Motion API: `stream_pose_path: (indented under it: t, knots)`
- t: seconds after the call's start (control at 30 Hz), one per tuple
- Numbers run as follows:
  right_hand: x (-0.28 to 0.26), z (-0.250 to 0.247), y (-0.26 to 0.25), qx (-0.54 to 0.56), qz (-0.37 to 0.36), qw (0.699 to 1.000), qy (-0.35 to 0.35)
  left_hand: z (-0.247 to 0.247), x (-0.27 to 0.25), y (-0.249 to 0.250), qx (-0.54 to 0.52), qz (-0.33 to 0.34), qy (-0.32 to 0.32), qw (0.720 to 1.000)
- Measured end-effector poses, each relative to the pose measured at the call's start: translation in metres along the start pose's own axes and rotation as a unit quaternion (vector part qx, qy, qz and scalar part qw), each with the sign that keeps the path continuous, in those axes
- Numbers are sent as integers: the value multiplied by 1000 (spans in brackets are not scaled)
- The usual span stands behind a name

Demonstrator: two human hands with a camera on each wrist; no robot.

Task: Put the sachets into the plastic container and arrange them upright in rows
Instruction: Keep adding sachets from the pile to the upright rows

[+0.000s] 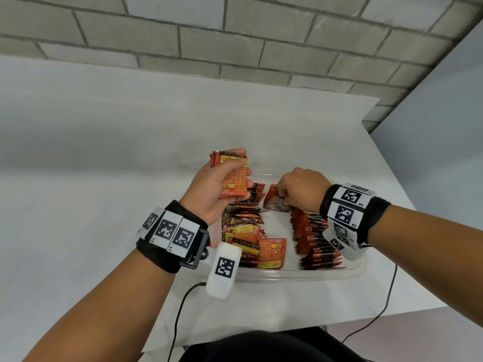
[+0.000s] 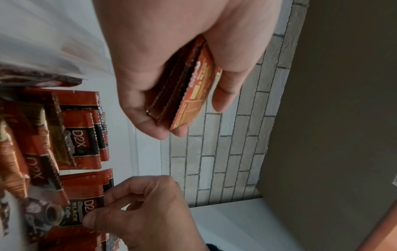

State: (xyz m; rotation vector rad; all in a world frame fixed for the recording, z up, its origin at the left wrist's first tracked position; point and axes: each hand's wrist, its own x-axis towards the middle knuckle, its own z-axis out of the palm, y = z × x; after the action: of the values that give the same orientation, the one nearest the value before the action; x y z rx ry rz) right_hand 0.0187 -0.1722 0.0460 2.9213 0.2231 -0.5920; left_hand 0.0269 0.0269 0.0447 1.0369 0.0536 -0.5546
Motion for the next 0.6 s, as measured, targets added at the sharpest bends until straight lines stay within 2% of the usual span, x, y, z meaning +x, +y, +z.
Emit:
stream_pose_path:
  t: [0.6]
  knots:
    - [1, -3, 5, -61, -5, 997, 51, 1, 3, -5, -6, -6, 2, 1000]
